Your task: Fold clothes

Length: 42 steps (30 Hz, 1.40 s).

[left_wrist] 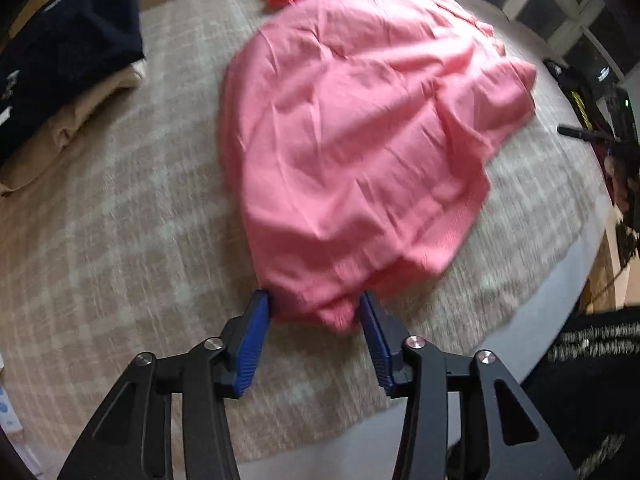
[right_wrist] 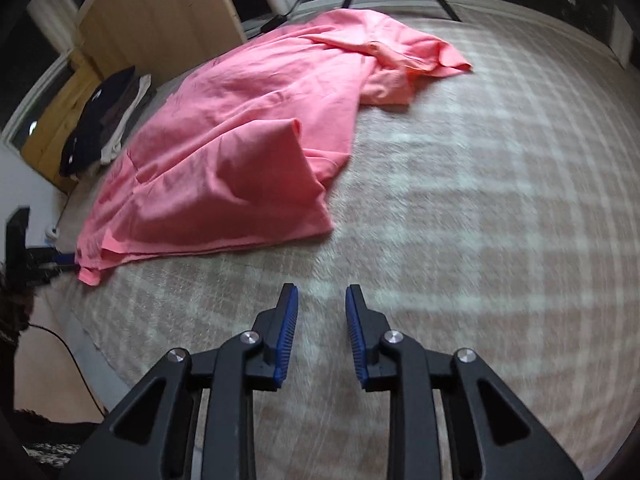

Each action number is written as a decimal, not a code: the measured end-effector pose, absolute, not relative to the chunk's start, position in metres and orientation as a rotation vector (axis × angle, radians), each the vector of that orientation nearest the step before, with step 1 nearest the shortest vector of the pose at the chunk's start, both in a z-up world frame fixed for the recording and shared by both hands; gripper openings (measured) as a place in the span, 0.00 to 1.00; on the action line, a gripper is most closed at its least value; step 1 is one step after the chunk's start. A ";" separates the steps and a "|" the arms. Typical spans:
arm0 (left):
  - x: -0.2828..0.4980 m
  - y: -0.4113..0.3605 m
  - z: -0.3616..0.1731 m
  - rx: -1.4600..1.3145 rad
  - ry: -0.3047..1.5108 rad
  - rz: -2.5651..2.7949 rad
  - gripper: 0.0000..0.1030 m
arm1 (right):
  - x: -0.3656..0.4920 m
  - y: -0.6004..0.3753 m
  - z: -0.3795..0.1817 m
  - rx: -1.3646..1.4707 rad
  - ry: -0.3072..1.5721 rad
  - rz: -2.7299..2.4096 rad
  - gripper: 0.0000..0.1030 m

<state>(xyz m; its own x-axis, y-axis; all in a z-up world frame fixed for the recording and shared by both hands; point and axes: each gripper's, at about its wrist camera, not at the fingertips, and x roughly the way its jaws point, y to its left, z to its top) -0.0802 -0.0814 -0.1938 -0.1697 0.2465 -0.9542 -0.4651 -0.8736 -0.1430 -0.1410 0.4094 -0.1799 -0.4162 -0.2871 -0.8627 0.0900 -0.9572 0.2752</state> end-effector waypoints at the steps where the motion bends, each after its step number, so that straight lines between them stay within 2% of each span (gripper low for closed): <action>1: -0.083 -0.083 -0.190 -1.632 0.203 2.087 0.16 | -0.144 0.406 -0.181 1.546 -0.256 -2.451 0.24; 2: -0.085 -0.085 -0.183 -1.606 0.153 2.095 0.04 | -0.147 0.404 -0.182 1.540 -0.235 -2.449 0.24; 3: -0.085 -0.087 -0.178 -1.587 0.140 2.111 0.07 | -0.150 0.401 -0.182 1.530 -0.197 -2.457 0.24; 7: -0.092 -0.103 -0.162 -1.567 0.114 2.175 0.07 | -0.165 0.390 -0.183 1.476 -0.081 -2.485 0.24; 10: -0.096 -0.114 -0.157 -1.570 0.073 2.183 0.04 | -0.176 0.382 -0.184 1.413 -0.063 -2.479 0.43; 12: -0.095 -0.125 -0.161 -1.571 0.072 2.164 0.04 | -0.181 0.375 -0.185 1.368 -0.020 -2.478 0.44; 13: -0.093 -0.122 -0.165 -1.578 0.071 2.144 0.05 | -0.181 0.373 -0.185 1.361 -0.004 -2.475 0.42; 14: -0.090 -0.118 -0.169 -1.584 0.070 2.124 0.11 | -0.183 0.371 -0.185 1.362 -0.006 -2.467 0.23; 15: -0.085 -0.111 -0.172 -1.583 0.072 2.108 0.24 | -0.184 0.373 -0.185 1.378 -0.048 -2.444 0.09; 17: -0.074 -0.100 -0.176 -1.575 0.166 2.104 0.38 | -0.186 0.376 -0.184 1.407 -0.127 -2.398 0.05; 20: -0.069 -0.089 -0.190 -1.600 0.295 2.093 0.38 | -0.177 0.381 -0.170 1.387 -0.179 -2.384 0.05; 22: -0.070 -0.085 -0.201 -1.618 0.325 2.084 0.35 | -0.167 0.385 -0.149 1.343 -0.210 -2.398 0.05; 23: -0.070 -0.083 -0.206 -1.623 0.347 2.086 0.26 | -0.161 0.389 -0.137 1.328 -0.217 -2.421 0.05; 24: -0.071 -0.082 -0.204 -1.592 0.360 2.106 0.02 | -0.156 0.392 -0.125 1.311 -0.222 -2.443 0.05; 30: -0.069 -0.083 -0.147 -1.481 0.303 2.161 0.02 | -0.112 0.419 -0.030 1.163 -0.177 -2.569 0.05; 34: -0.043 -0.072 -0.105 -1.396 0.414 2.148 0.02 | -0.065 0.430 0.004 1.187 -0.155 -2.612 0.05; 38: -0.007 -0.055 -0.105 -1.389 0.508 2.040 0.02 | -0.023 0.436 -0.036 1.377 -0.247 -2.601 0.05; 42: 0.011 -0.038 -0.151 -1.491 0.493 1.911 0.02 | 0.004 0.452 -0.095 1.609 -0.360 -2.596 0.05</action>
<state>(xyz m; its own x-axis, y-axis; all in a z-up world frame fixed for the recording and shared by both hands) 0.0111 -0.0382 -0.1506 -0.1365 0.2643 -0.9547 -0.6934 -0.7138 -0.0985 0.0038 0.4519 -0.0949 -0.4508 -0.1784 -0.8746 -0.0667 -0.9704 0.2323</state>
